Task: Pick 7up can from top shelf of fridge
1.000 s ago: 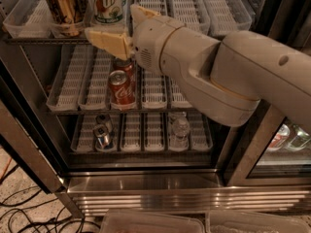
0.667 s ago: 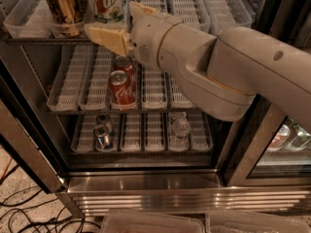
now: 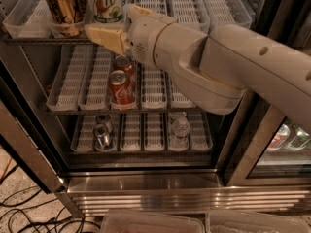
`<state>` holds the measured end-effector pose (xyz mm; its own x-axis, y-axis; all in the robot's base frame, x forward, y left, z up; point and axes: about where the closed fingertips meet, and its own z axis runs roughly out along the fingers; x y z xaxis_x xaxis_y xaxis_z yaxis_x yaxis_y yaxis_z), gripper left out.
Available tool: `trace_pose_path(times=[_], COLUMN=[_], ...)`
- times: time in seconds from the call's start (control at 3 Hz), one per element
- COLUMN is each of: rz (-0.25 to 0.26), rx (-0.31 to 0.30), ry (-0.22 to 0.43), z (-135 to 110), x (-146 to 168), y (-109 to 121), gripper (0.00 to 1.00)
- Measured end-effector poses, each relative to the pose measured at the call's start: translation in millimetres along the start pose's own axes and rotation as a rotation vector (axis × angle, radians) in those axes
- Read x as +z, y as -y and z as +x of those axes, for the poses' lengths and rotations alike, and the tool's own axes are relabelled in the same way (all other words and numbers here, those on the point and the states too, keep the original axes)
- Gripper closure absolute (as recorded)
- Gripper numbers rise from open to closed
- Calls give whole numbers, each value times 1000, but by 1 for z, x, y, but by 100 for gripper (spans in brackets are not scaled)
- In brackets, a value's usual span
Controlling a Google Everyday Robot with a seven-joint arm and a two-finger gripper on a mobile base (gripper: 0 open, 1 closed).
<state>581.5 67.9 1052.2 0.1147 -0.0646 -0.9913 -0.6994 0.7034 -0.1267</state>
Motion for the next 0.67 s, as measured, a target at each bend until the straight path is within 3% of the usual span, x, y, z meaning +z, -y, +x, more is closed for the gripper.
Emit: trace_pose_path(times=[0.67], rz=[18], rx=[-4], ry=[6], z=[-3], x=[13], y=[17], gripper=[28])
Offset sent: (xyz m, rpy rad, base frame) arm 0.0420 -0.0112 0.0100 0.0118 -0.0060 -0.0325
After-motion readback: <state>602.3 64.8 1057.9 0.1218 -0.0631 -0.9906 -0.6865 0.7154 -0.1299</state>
